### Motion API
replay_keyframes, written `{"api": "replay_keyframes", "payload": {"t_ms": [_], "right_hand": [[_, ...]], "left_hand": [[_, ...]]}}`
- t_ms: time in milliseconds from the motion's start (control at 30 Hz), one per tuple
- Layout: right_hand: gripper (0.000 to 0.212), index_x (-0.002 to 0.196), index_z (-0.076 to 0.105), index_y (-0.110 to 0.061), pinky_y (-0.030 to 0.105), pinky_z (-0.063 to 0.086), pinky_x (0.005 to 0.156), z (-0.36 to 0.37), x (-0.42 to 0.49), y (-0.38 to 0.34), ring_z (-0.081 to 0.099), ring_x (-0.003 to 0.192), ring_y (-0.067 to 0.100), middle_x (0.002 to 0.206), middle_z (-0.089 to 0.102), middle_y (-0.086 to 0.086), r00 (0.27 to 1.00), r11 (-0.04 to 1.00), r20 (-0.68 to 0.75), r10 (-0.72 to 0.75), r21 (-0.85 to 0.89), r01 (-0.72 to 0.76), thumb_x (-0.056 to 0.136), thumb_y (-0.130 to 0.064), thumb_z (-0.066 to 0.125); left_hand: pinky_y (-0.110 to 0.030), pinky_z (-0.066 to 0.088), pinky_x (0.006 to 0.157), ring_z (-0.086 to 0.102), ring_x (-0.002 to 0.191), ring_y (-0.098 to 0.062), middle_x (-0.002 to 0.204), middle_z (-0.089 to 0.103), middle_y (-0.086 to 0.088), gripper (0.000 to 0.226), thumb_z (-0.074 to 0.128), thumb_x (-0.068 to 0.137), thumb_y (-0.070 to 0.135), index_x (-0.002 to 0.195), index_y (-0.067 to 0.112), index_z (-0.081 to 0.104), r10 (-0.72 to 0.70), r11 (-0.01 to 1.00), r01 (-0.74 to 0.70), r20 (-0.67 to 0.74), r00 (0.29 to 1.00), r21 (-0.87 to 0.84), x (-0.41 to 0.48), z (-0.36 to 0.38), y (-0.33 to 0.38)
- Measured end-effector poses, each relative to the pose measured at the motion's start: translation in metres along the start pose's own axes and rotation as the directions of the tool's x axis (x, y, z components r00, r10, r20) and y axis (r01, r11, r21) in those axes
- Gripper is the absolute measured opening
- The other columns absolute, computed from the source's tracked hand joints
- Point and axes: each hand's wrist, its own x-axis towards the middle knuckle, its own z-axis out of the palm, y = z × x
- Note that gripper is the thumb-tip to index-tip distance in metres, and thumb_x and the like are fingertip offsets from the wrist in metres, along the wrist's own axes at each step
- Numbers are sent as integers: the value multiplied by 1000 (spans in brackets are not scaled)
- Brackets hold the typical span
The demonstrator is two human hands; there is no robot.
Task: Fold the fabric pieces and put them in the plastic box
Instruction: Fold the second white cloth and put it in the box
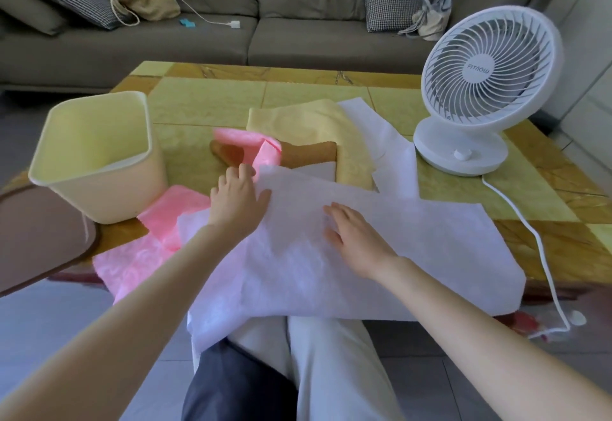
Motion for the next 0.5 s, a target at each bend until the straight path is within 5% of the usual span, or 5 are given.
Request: {"api": "replay_keyframes", "payload": {"t_ms": [133,500], "right_hand": [[47,142,32,-6,33,26,111,-7,15,4,29,137,25,148,34,9,999,999,-22,37,-32,-38,100,-24,41],[38,133,41,-7,38,35,100,-30,62,6,43,126,30,137,46,13,989,989,12,147,15,-147,99,-24,43]], "left_hand": [[-31,41,73,51,87,-21,94,57,-1,31,58,89,30,110,8,52,-87,950,129,156,984,-285,-10,-1,-11],[-16,32,54,48,72,-12,72,50,11,14,58,89,23,79,15,50,-93,897,74,-22,995,-436,-15,0,-2]]}}
